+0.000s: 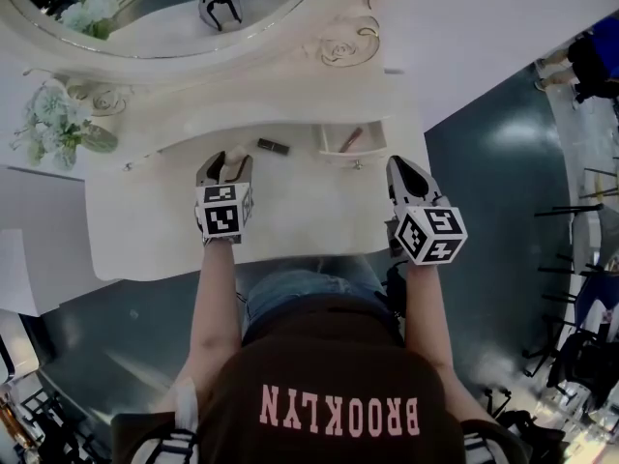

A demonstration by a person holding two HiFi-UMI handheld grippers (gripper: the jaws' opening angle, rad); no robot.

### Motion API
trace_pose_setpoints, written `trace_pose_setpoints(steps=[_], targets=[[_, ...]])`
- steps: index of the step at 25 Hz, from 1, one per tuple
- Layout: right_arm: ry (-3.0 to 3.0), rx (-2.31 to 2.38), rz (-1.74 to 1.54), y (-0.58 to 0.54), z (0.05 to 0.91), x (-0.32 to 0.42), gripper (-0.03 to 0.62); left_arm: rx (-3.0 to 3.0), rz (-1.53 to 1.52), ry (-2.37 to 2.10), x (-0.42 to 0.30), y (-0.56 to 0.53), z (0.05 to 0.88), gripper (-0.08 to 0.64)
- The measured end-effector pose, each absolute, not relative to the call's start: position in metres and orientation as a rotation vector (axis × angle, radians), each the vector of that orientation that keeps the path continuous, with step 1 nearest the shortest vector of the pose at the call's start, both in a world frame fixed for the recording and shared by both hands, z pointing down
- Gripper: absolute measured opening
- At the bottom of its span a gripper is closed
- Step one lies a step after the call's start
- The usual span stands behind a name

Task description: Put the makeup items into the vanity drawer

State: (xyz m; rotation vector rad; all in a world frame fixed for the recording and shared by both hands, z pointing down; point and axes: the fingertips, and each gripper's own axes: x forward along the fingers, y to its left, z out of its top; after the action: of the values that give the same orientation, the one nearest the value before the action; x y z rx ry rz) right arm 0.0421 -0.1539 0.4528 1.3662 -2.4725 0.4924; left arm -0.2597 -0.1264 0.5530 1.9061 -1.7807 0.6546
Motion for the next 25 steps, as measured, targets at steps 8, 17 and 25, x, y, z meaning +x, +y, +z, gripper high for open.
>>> trace_pose_setpoints(steps=[8,17,25], targets=[[-2.521,1.362,0.487,-0.166,0.432,0.050,-0.002,1.893,0.647,-1.851,-0.261,-0.126,0.527,0.213],[-2.583,1.379,0.489,-0.175,0.413,0.062,-0.002,1.916,0.603,-1.955,-0.259,-0.131,0.484,0.212],[-2.589,1.421,0.513,-0.174,0.412,0.079,-0.002,1.961,0.589,-1.986,-0.246,-0.142,0.463,0.212]])
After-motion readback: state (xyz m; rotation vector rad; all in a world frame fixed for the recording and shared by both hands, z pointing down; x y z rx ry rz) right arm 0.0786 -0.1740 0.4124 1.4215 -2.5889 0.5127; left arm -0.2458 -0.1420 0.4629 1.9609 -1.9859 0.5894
